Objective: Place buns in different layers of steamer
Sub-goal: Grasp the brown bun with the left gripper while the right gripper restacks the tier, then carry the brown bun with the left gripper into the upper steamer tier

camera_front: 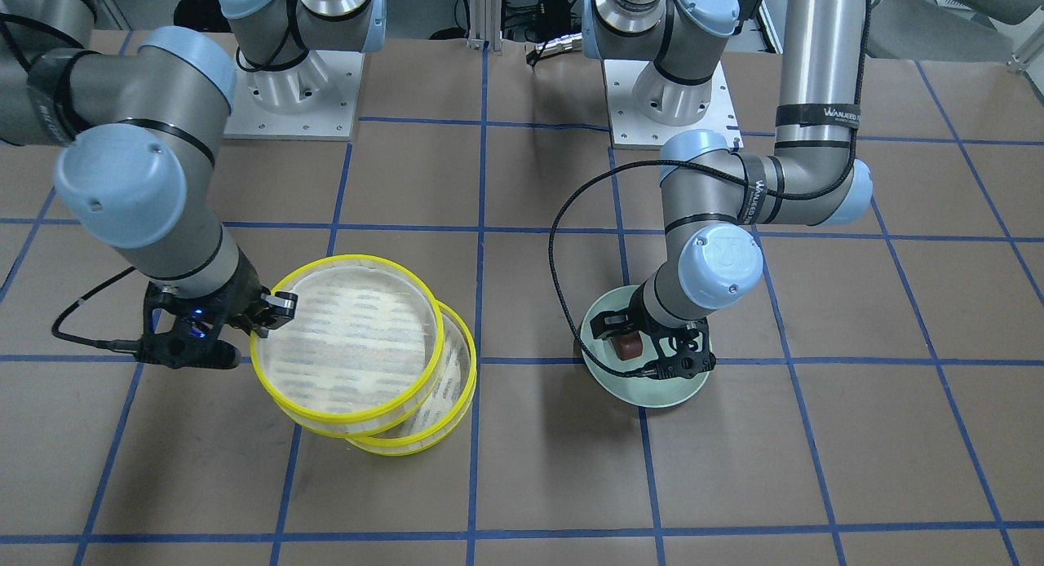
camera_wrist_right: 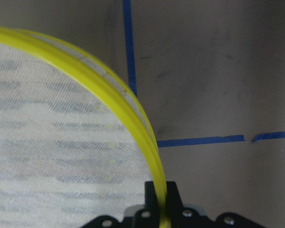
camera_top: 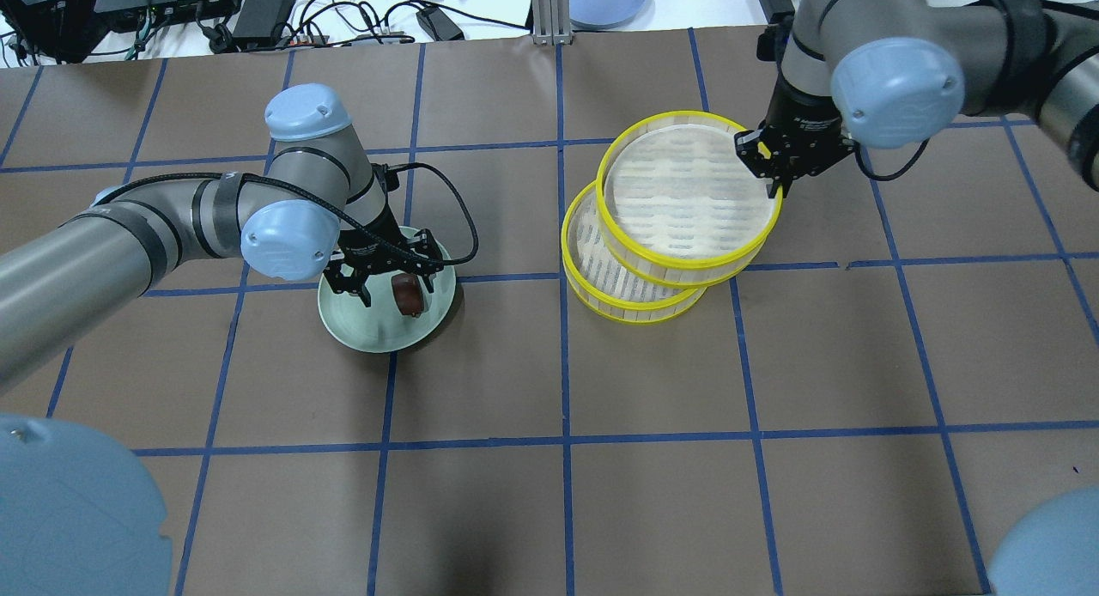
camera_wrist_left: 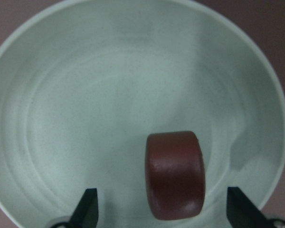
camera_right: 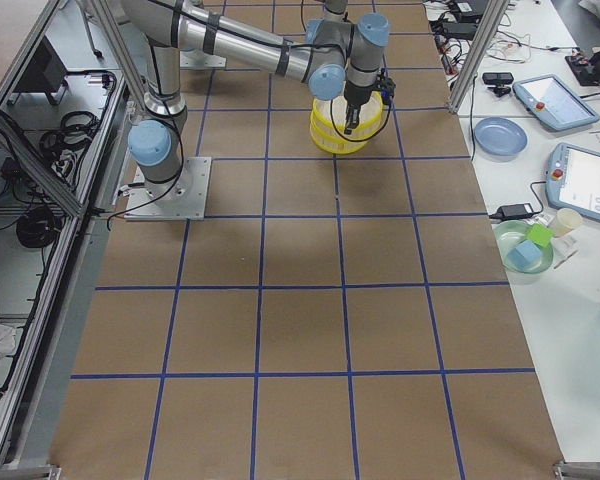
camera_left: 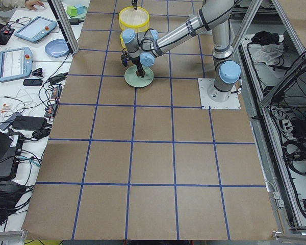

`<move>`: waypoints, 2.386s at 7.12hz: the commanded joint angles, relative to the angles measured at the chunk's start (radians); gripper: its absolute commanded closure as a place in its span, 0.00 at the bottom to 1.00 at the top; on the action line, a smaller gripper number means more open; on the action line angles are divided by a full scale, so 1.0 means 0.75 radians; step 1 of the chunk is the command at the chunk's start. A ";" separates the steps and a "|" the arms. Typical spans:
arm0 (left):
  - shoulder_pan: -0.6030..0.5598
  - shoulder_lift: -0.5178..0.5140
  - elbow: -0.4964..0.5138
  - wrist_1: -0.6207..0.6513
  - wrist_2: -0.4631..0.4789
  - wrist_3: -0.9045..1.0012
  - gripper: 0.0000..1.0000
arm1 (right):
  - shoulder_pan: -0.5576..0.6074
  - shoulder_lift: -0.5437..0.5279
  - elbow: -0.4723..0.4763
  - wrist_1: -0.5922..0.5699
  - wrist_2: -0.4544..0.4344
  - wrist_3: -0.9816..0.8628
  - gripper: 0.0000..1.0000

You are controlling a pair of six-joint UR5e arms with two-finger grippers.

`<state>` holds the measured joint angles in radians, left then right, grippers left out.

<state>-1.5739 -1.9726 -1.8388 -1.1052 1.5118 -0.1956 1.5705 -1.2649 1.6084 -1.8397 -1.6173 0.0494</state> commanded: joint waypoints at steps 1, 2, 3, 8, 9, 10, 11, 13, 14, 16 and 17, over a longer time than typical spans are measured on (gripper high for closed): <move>0.000 -0.004 0.006 0.011 -0.017 0.005 0.81 | 0.061 0.050 0.013 -0.014 0.003 0.036 0.91; 0.000 -0.004 0.006 0.017 -0.019 0.009 0.83 | 0.076 0.058 0.013 -0.036 -0.003 0.057 0.91; 0.000 -0.004 0.006 0.017 -0.017 0.019 0.84 | 0.076 0.073 0.013 -0.048 -0.003 0.057 0.91; -0.030 0.135 0.169 0.011 -0.046 0.099 1.00 | 0.076 0.110 0.015 -0.089 -0.012 0.057 0.91; -0.067 0.167 0.193 -0.007 -0.048 0.065 1.00 | 0.076 0.110 0.015 -0.089 -0.018 0.057 0.89; -0.114 0.190 0.232 -0.058 -0.040 0.004 1.00 | 0.076 0.110 0.015 -0.087 -0.020 0.057 0.44; -0.157 0.202 0.279 -0.117 -0.040 -0.062 1.00 | 0.076 0.093 0.015 -0.087 -0.016 0.057 0.01; -0.259 0.200 0.341 -0.144 -0.054 -0.266 1.00 | 0.058 -0.043 -0.046 -0.031 0.001 0.040 0.00; -0.296 0.192 0.347 -0.140 -0.077 -0.396 1.00 | 0.048 -0.157 -0.062 0.047 -0.001 0.034 0.00; -0.392 0.153 0.368 -0.089 -0.156 -0.625 1.00 | -0.001 -0.285 -0.130 0.231 0.003 0.020 0.00; -0.425 0.119 0.366 0.008 -0.276 -0.775 1.00 | -0.014 -0.295 -0.166 0.290 0.001 0.002 0.00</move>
<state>-1.8569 -1.8578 -1.5664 -1.1620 1.3813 -0.6478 1.5780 -1.4566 1.5191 -1.6891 -1.6167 0.0651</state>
